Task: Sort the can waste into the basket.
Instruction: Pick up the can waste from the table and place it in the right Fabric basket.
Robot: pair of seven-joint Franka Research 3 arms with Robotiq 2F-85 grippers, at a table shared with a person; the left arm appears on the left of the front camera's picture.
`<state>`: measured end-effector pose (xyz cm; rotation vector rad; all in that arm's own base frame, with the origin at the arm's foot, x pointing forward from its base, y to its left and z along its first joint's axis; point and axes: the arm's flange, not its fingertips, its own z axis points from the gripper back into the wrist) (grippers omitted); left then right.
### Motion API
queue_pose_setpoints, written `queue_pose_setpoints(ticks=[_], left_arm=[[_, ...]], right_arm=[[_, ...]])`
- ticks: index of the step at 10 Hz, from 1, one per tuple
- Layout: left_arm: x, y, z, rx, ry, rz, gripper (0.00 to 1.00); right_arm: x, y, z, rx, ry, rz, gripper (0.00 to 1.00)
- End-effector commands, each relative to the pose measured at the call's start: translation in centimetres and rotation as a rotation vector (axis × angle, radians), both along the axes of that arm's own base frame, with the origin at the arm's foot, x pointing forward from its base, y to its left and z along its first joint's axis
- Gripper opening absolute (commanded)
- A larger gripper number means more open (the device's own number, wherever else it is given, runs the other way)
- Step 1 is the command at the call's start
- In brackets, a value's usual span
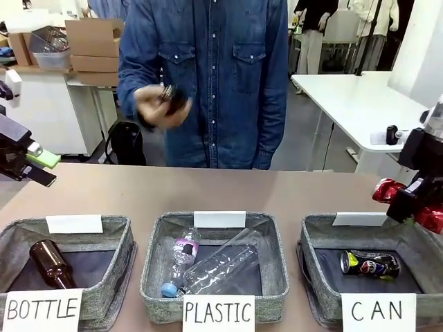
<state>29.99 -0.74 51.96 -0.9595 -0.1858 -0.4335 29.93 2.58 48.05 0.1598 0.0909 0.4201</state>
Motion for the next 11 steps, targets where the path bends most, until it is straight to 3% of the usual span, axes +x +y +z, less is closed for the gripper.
queue_pose_setpoints(ticks=[1, 2, 3, 4, 11], left_arm=[[-0.13, 0.19, 0.04, 0.000, 0.003, -0.004, 0.79], [-0.13, 0.19, 0.04, 0.000, 0.003, -0.004, 0.79], [-0.13, 0.19, 0.04, 0.000, 0.003, -0.004, 0.79], [-0.13, 0.19, 0.04, 0.000, 0.003, -0.004, 0.79], [-0.13, 0.19, 0.04, 0.000, 0.003, -0.004, 0.79]], right_arm=[[0.69, -0.31, 0.32, 0.012, -0.008, -0.010, 0.59], [0.80, -0.33, 0.29, 0.011, -0.010, -0.017, 1.00], [0.86, -0.37, 0.29, 0.011, -0.014, -0.027, 0.64], [0.83, -0.39, 0.31, 0.012, -0.016, -0.029, 1.00], [1.62, -0.22, 0.39, 0.049, -0.044, -0.081, 1.00]])
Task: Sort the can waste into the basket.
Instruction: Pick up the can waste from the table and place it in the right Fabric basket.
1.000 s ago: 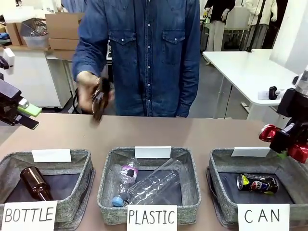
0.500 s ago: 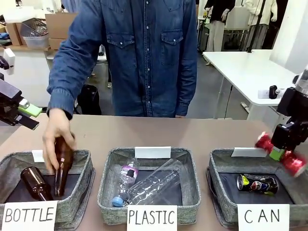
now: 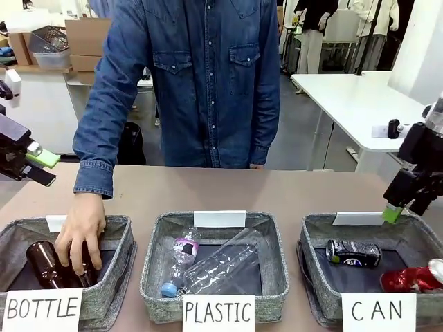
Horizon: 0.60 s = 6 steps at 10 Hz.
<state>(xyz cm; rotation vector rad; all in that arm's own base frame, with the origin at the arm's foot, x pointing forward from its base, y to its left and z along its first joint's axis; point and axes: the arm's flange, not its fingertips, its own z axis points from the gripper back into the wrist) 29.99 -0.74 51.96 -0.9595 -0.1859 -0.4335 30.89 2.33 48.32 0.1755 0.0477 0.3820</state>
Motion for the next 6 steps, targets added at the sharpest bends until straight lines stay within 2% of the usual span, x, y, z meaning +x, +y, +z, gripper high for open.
queue_pose_setpoints(ticks=[1, 2, 3, 5, 6], left_arm=[[-0.1, 0.2, 0.0, 0.000, 0.003, -0.004, 0.79], [-0.1, 0.2, 0.0, 0.000, 0.003, -0.004, 0.79], [-0.1, 0.2, 0.0, 0.000, 0.003, -0.004, 0.79], [-0.1, 0.2, 0.0, 0.000, 0.003, -0.004, 0.79], [-0.1, 0.2, 0.0, 0.000, 0.003, -0.004, 0.79]], right_arm=[[0.8, 0.1, 0.2, 0.047, -0.018, -0.046, 1.00], [0.9, 0.6, 0.7, 0.119, -0.036, -0.066, 1.00], [1.0, 1.1, 1.7, 0.284, -0.011, -0.106, 1.00], [1.1, 2.2, 4.0, 0.764, 0.098, -0.223, 1.00], [1.4, 2.1, 4.8, 0.983, 0.208, -0.365, 1.00]])
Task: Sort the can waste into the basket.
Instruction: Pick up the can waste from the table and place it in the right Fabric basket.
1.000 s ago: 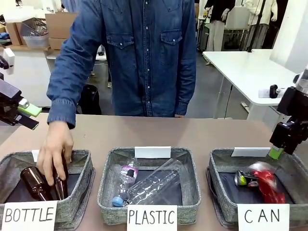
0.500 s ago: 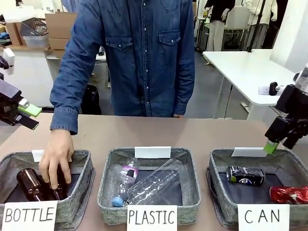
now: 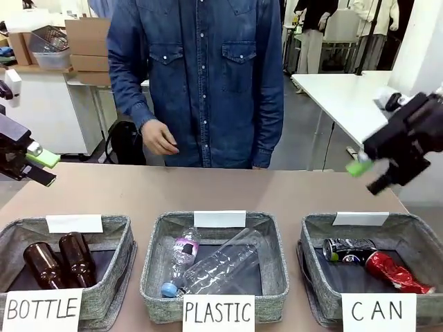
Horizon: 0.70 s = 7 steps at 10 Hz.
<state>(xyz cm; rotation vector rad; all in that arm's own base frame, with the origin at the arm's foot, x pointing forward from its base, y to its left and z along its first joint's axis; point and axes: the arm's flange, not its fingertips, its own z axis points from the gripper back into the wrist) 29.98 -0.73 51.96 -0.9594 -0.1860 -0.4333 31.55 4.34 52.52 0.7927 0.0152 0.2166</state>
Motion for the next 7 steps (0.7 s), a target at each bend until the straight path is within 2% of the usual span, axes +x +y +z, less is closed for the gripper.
queue_pose_setpoints(ticks=[1, 2, 3, 4, 7], left_arm=[[-0.1, 0.2, 0.0, 0.000, 0.003, -0.005, 0.79], [-0.1, 0.2, 0.0, 0.000, 0.003, -0.005, 0.79], [-0.1, 0.2, 0.0, 0.000, 0.003, -0.005, 0.79], [-0.1, 0.2, 0.0, 0.000, 0.003, -0.005, 0.79], [-0.1, 0.2, 0.0, 0.000, 0.003, -0.005, 0.79]], right_arm=[[0.8, -0.3, 1.0, 0.518, 0.193, -0.230, 1.00], [1.3, -0.8, 1.0, 0.619, 0.244, -0.321, 1.00], [1.8, -1.1, 0.5, 0.637, 0.254, -0.360, 1.00], [0.7, -0.3, 1.4, 0.295, 0.127, -0.089, 1.00], [0.7, -0.3, 1.4, 0.295, 0.127, -0.089, 1.00]])
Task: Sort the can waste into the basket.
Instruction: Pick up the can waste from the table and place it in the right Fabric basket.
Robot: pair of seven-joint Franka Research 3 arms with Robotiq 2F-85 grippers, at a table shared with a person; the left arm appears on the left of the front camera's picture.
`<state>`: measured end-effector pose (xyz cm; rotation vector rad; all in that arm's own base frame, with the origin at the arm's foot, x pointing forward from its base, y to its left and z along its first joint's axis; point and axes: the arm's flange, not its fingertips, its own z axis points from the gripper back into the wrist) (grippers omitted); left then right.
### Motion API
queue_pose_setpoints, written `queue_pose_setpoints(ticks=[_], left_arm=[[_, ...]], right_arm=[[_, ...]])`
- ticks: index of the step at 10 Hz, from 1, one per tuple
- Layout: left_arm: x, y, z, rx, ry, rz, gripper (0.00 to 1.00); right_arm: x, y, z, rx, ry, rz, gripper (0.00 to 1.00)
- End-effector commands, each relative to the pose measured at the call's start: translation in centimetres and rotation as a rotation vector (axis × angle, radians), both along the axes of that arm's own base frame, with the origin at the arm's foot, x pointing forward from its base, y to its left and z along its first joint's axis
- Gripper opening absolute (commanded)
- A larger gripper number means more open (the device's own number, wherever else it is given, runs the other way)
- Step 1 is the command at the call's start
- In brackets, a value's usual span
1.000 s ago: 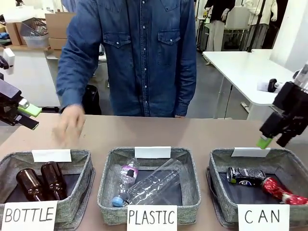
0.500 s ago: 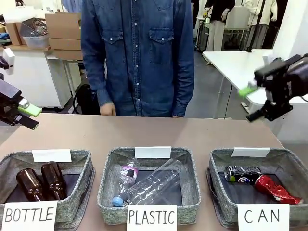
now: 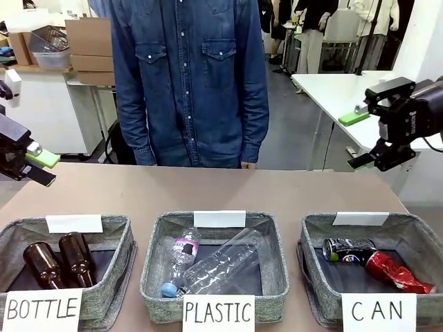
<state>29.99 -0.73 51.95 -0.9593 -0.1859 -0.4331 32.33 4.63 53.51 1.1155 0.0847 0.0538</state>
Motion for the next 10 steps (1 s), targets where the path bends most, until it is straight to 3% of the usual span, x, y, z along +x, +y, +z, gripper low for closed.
queue_pose_setpoints(ticks=[1, 10], left_arm=[[-0.13, 0.18, 0.04, 0.000, 0.003, -0.005, 0.79], [-0.13, 0.18, 0.04, 0.000, 0.003, -0.005, 0.79]], right_arm=[[-0.09, -0.57, 0.40, -0.016, -0.028, 0.017, 1.00], [-0.09, -0.57, 0.40, -0.016, -0.028, 0.017, 1.00]])
